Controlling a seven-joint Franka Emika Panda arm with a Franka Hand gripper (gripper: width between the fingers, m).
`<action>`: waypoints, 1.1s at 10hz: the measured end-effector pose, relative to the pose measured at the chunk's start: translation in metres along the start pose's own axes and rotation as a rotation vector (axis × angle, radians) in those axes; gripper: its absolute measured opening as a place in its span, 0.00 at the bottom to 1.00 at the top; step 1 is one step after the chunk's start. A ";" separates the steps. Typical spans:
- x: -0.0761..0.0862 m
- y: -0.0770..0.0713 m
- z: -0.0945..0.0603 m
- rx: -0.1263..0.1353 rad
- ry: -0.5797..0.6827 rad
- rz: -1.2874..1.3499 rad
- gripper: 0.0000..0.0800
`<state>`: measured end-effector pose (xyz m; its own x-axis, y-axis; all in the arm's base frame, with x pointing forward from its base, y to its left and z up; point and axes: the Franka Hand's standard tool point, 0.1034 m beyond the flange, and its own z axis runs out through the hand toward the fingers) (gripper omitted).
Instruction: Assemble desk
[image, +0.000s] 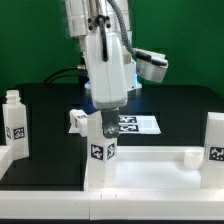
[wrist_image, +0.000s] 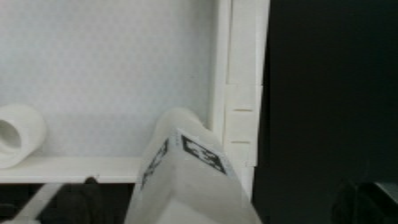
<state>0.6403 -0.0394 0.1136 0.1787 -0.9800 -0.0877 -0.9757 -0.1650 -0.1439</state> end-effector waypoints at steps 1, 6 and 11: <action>0.000 0.000 0.000 0.000 0.000 -0.065 0.81; 0.005 0.004 0.001 -0.040 0.022 -0.516 0.67; 0.009 0.006 0.001 -0.042 0.030 -0.155 0.37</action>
Offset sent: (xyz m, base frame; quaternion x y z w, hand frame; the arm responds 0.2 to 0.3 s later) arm 0.0012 0.0040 -0.0045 -0.0221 -0.0349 -0.3967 0.9170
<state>0.6358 -0.0488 0.1113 0.3243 -0.9452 -0.0384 -0.9413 -0.3184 -0.1117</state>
